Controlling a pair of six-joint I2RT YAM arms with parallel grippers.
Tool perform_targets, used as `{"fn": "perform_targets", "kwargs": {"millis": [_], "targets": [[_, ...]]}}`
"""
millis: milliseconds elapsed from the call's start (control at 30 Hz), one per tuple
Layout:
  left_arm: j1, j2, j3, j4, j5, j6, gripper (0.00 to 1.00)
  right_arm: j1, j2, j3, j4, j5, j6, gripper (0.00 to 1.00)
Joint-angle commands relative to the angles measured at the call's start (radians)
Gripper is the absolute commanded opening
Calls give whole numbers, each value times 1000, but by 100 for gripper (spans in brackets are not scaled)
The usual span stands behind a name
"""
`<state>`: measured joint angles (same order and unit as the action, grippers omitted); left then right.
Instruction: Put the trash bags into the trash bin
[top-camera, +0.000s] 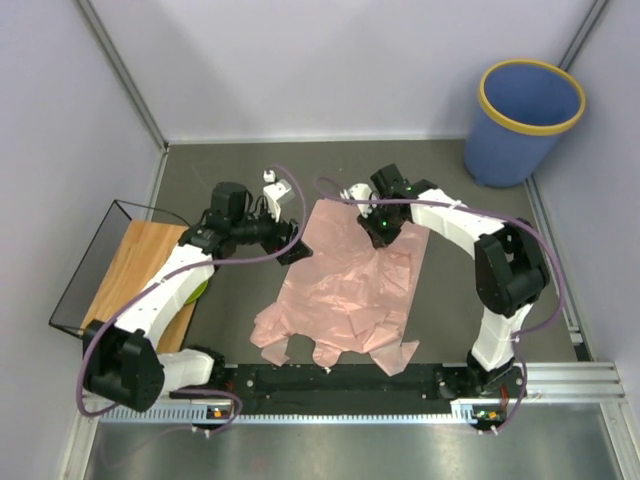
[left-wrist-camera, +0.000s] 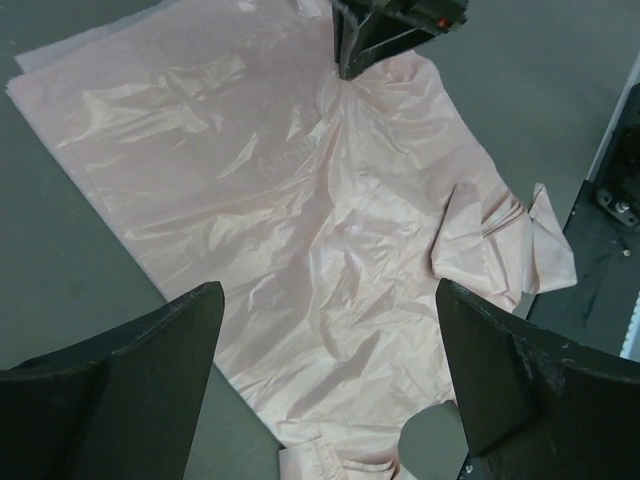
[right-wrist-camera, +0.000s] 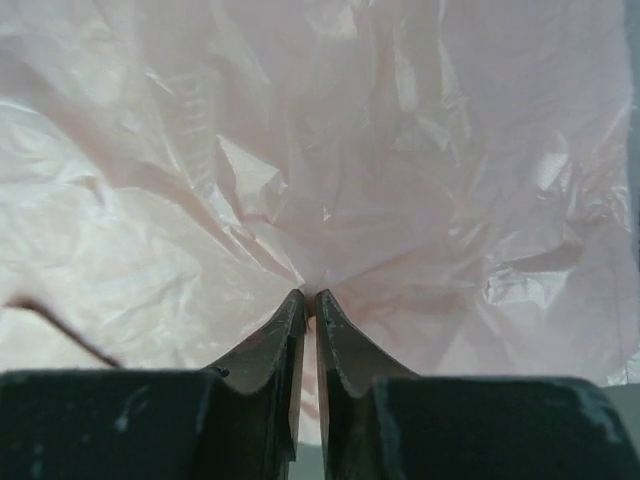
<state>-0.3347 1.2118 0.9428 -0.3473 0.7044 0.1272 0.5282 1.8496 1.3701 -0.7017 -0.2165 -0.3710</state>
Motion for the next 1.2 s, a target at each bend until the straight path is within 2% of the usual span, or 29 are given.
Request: {"fn": "perform_targets", "kwargs": {"millis": [0,67,167,233,300,467,567,633,767,967,1167], "targets": [[2,66,-8,117,80,-100,91,10,-76,66,-38,-96,63,2],[-3,95,-12,146,66,-123,89,10,-50,87,-65,-115,84,0],[-67,144,7,163,0,-153,89,4,-1,116,-113,-150,116,23],[-78,172,14,182,0,-181,89,-16,11,129,-131,-193,133,42],[-99,199,22,177,-6,-193,87,-80,8,135,-157,-271,173,59],[-179,226,28,201,-68,-163,87,-255,-48,104,-180,-440,262,62],[-184,256,45,231,-65,-193,87,-327,-70,58,-159,-393,261,68],[-184,272,56,229,-63,-195,87,-339,-64,40,-131,-339,224,68],[-184,293,71,234,-65,-173,87,-338,17,49,-125,-278,187,76],[-176,310,99,211,-77,-150,87,-303,68,69,-35,-172,214,76],[-173,301,90,209,-80,-146,87,-301,109,115,-36,-58,280,72]]}}
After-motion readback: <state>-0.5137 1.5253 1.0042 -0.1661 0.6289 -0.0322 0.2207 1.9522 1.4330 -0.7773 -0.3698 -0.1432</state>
